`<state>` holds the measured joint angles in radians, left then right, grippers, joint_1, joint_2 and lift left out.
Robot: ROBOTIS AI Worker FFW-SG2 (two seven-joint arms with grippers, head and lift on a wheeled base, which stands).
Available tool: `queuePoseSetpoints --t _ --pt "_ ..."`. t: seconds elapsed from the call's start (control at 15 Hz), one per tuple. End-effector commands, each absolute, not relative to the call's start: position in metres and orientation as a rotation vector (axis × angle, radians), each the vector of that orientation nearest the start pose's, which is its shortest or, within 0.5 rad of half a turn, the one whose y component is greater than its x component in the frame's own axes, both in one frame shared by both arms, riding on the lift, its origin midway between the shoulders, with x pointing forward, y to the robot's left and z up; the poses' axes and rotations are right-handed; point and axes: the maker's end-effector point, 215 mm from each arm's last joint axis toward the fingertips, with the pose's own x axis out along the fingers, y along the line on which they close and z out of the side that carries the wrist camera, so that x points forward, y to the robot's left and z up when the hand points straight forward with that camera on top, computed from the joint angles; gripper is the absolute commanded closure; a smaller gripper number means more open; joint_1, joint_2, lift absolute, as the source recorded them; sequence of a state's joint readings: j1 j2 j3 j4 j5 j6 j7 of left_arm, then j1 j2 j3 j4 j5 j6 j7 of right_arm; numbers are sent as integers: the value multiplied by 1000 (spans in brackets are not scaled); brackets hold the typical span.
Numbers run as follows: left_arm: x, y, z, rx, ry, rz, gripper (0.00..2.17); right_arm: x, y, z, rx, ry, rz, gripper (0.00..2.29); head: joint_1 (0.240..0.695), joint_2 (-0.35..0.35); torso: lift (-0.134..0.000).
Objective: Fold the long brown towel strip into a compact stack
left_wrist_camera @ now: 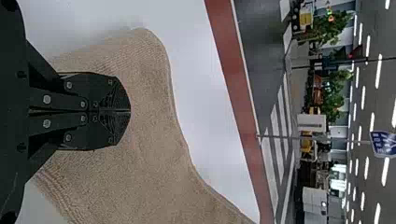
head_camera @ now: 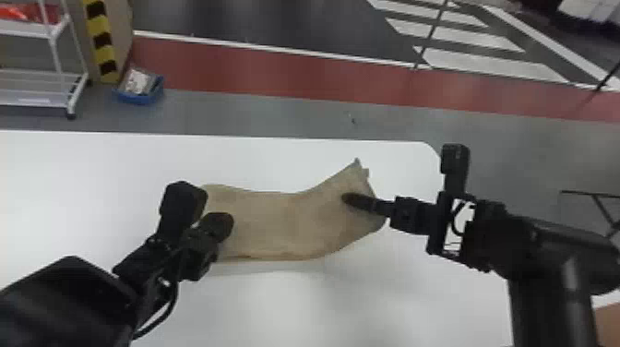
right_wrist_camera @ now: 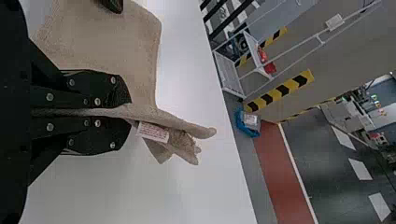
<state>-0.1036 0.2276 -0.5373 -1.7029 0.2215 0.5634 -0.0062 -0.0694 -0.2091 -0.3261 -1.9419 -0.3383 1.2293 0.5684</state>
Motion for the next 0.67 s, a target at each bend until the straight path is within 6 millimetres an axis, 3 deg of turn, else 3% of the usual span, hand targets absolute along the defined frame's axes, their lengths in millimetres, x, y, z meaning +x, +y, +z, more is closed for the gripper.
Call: queuePoseSetpoints --t 0.0,0.27,0.6 --pt "521 4 -443 159 446 -549 1818 508 -254 -355 401 652 439 1656 695 -275 -125" --pt "517 -12 -446 157 453 -572 1818 523 -228 -331 428 601 481 1656 695 -260 -125" --pt "513 -26 -441 101 462 -615 1821 532 -186 -315 446 575 547 1656 695 -235 -125"
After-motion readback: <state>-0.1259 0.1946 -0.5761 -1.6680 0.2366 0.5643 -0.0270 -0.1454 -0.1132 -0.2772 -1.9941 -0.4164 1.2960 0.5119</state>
